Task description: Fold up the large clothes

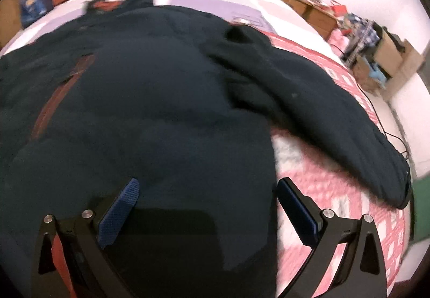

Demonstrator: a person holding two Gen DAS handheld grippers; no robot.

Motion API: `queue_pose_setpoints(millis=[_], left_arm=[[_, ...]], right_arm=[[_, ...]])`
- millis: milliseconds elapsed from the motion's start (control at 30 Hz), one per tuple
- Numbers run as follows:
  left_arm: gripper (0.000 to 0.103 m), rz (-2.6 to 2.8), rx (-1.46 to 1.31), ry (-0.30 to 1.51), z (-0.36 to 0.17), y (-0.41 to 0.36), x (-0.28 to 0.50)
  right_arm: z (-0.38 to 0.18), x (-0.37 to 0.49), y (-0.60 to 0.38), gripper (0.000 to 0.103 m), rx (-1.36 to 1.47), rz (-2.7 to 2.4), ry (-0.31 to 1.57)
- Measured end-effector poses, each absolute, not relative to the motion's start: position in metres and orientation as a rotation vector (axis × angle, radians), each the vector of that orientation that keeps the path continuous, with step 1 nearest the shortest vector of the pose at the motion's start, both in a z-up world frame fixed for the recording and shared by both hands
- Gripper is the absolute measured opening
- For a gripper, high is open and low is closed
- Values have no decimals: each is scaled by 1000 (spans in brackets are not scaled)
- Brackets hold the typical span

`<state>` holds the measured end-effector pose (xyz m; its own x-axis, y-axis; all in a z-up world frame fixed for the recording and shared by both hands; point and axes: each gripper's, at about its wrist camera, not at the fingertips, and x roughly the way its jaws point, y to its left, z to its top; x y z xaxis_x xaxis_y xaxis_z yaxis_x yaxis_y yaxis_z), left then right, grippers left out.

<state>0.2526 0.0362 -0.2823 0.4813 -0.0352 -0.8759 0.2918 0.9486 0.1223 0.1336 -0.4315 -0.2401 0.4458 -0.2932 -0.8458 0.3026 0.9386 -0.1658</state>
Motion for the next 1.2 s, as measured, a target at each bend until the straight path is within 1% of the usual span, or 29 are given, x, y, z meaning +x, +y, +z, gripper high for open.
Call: queue_pose_setpoints(millis=[67, 133, 267, 333, 367, 433, 567, 633, 733, 800, 867, 967, 1033, 1133, 1200], left_arm=[[103, -223, 321, 1056, -286, 37, 212], [103, -208, 298, 1066, -286, 52, 188], [103, -168, 211, 1126, -284, 100, 154], [103, -102, 260, 1116, -276, 102, 142], [103, -86, 277, 1109, -271, 100, 138], [103, -101, 259, 1076, -253, 87, 132], [103, -189, 243, 1001, -230, 29, 125], [103, -232, 242, 974, -225, -6, 132], [103, -287, 223, 946, -220, -54, 147], [103, -302, 229, 930, -224, -80, 151], [103, -299, 249, 940, -234, -107, 151], [103, -283, 269, 990, -250, -125, 158], [103, -256, 268, 989, -253, -134, 161], [103, -222, 261, 979, -255, -131, 161], [103, -214, 265, 978, -259, -137, 163]], right_arm=[[-246, 114, -387, 103, -65, -259, 1066], [-254, 84, -364, 103, -103, -212, 1089], [-258, 18, -395, 103, -67, -332, 1103], [-250, -2, -412, 103, 22, -338, 1093], [-245, -2, -416, 103, 64, -339, 1096], [-237, 5, -414, 103, 46, -347, 1115], [-208, 26, -408, 103, -72, -378, 1015], [-199, 29, -428, 103, -55, -480, 985], [-200, 28, -501, 103, 69, -688, 1000], [-200, 9, -557, 103, 159, -830, 1006], [-202, -5, -601, 103, 170, -942, 1026], [-195, -28, -658, 103, 249, -1034, 1021], [-196, -36, -697, 103, 411, -1031, 986], [-202, -36, -733, 103, 570, -1038, 961], [-219, -28, -752, 103, 690, -1050, 958]])
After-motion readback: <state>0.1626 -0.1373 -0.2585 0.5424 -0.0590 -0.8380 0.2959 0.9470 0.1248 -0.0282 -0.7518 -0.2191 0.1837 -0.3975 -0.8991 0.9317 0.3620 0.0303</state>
